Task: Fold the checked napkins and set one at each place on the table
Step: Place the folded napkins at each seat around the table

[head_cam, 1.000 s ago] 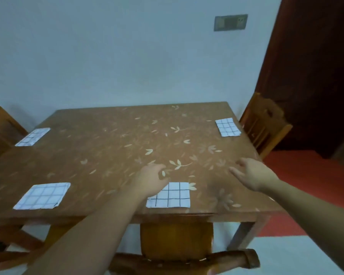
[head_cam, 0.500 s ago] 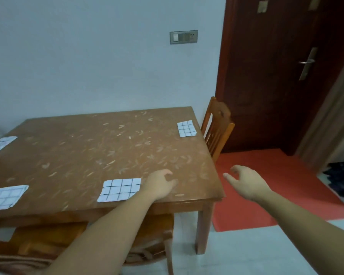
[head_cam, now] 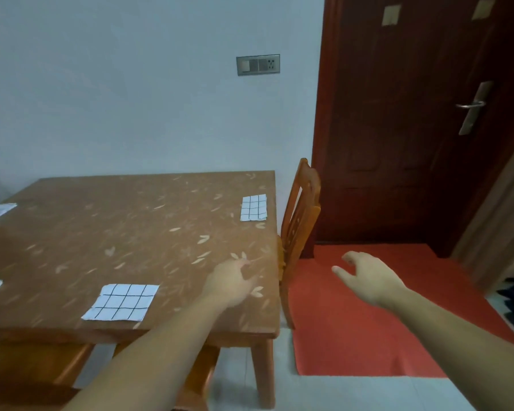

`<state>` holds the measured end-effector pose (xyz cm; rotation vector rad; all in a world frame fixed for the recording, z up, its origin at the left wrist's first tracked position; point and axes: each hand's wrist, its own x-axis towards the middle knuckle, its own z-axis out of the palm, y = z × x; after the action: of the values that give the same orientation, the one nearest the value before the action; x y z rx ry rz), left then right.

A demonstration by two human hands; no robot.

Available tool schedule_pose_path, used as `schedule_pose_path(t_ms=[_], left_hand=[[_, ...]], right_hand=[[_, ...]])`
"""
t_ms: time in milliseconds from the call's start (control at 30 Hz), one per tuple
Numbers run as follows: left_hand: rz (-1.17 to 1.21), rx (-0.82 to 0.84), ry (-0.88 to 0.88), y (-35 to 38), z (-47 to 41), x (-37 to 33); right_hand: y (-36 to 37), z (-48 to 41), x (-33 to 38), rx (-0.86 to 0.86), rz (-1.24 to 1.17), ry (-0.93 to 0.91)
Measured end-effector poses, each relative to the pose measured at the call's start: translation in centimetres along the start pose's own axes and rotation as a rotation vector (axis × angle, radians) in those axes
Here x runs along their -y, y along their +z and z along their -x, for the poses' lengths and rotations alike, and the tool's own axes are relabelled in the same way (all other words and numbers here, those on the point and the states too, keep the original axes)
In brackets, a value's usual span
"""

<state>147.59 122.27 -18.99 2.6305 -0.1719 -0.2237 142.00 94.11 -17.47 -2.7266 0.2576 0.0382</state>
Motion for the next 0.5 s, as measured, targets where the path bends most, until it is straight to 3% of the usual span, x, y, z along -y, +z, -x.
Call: schedule_pose_path(t_ms=[167,367,500], left_hand=[[-0.130,-0.113,-0.008,1.9,-7.2,-1.5],[-0.095,-0.077,-0.099,2.5,-14.9,-4.0],[-0.083,-0.140,-0.172,1.9,-19.6,-5.1]], right_hand=[[-2.0,-8.9,-1.6,0.012,0.106,-0.117],[-4.4,-18.7,-2.0,0.023,0.229,-0.258],[-4.9,-25.6,-2.0,0.049,0.266,-0.352]])
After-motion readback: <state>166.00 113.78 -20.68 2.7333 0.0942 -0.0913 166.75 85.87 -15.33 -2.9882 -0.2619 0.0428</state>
